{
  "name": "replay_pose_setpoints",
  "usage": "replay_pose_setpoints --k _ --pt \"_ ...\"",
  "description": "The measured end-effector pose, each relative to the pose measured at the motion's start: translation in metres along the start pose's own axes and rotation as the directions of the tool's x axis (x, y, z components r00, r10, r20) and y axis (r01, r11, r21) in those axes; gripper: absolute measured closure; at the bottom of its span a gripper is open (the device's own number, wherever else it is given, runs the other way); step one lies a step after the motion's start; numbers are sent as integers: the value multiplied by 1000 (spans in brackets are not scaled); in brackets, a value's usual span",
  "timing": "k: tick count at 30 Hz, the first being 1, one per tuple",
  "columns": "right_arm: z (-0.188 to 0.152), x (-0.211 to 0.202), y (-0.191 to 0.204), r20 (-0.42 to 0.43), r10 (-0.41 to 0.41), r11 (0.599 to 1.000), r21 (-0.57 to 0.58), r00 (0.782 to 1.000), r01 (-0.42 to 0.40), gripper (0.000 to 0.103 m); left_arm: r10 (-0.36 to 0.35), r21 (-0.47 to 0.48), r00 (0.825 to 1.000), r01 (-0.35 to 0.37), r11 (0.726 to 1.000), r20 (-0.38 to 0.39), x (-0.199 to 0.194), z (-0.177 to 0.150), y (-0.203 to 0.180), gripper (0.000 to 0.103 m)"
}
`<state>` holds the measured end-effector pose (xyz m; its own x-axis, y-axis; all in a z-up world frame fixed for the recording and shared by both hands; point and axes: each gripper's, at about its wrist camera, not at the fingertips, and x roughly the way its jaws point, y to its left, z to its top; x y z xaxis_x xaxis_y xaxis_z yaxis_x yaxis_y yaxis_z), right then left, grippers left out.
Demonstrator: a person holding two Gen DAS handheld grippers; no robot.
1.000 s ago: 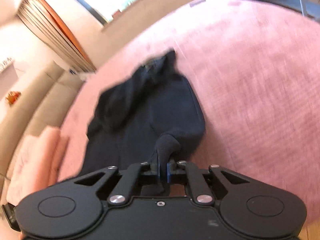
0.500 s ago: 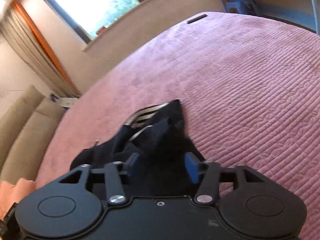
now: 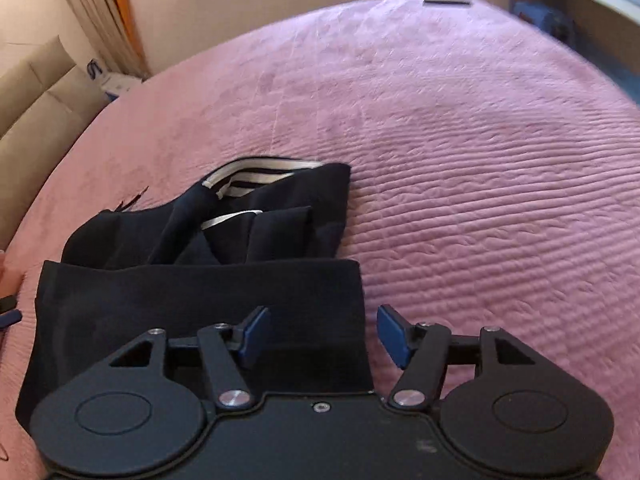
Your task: Fold large clothes
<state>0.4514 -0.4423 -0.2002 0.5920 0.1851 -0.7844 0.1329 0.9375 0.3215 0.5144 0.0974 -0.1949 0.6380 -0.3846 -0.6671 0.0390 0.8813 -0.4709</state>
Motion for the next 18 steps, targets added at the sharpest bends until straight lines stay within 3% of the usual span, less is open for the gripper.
replay_pose_setpoints --k 7,10,14,16,17,18 --pt "14 31 -22 -44 76 991 118 996 -70 28 -21 42 998 23 999 -58 25 12 -1 41" --pt "16 40 -24 -65 85 985 159 994 -74 27 -86 25 993 88 996 -78 40 22 4 40" --pt "16 46 -25 -67 120 974 200 990 -105 28 -99 35 983 105 994 -154 73 32 2 34" --pt "15 46 -20 -70 137 975 186 988 -122 47 -126 5 973 129 992 -195 88 33 6 37" --pt "14 43 -16 -61 144 978 164 988 -132 61 -145 0 969 148 989 -199 92 32 7 50" --pt "13 39 -11 -46 137 983 131 990 -130 76 -163 20 968 170 985 -192 93 31 5 77"
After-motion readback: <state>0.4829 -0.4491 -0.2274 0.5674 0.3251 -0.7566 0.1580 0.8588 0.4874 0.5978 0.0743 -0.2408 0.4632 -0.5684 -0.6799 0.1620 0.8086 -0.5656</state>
